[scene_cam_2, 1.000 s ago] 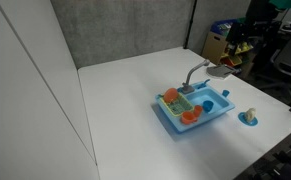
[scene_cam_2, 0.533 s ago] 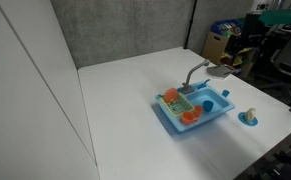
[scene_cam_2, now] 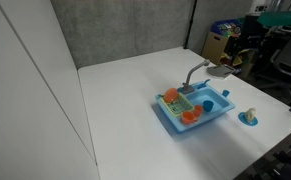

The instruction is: Pick up the bottle on the blue plate and put it in the sink

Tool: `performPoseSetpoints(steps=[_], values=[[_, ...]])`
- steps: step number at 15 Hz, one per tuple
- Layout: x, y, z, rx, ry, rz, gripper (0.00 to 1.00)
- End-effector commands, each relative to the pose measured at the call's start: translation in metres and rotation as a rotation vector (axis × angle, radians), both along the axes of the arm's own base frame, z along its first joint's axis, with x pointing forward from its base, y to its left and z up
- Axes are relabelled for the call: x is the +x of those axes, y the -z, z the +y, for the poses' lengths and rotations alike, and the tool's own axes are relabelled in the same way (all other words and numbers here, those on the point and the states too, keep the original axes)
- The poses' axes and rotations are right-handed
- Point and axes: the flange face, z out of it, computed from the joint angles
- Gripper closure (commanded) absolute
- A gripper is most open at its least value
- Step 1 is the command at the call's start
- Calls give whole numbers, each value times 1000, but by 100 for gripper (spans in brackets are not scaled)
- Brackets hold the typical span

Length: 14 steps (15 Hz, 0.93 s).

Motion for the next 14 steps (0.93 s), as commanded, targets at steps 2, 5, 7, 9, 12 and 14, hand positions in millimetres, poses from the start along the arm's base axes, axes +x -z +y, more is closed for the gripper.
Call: performPoseSetpoints(steps=[2,5,7,9,12,14], values=[[16,10,-23,-19,118,-56,0],[26,27,-43,-39,202,-83,0],[32,41,-54,-48,245,-93,0],[39,57,-61,-59,276,-104,0],[45,82,-72,-83,323,-107,0],[46,99,-83,-107,357,-98,0]])
